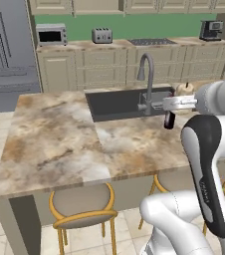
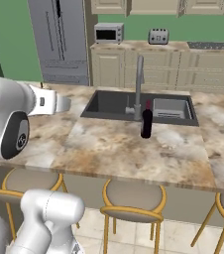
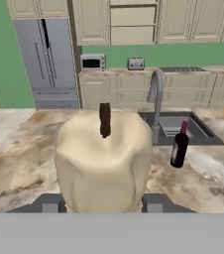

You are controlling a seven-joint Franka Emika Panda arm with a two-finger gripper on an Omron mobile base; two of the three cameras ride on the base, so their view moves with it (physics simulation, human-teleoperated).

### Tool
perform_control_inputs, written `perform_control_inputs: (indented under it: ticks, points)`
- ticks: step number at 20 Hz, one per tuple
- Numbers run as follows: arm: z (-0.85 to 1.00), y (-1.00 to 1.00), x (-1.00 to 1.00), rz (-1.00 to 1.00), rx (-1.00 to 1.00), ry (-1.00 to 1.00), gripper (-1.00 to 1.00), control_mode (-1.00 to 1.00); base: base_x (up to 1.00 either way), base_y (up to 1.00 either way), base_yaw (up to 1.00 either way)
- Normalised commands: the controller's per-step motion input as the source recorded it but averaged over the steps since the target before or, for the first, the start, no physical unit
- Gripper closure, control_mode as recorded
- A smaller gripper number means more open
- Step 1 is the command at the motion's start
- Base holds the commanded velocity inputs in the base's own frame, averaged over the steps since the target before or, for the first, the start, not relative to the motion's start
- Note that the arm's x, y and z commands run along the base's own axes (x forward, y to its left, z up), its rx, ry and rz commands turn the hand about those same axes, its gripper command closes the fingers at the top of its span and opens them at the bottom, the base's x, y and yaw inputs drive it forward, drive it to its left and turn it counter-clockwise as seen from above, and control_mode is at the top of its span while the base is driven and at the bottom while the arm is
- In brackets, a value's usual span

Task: Get the candle and the wine from the cabinet and move them to the dining counter.

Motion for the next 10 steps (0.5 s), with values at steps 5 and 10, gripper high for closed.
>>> perform_control_inputs:
  ticks: [5,10]
  points:
    - [-0.64,-0.08,0.79,0.02,0.00,0.01,1.00,-1.00,0.00,0.00,0.00]
    - [-0.78,0.00,0.95,0.05,-0.03,0.05,1.00,-1.00,0.00,0.00,0.00]
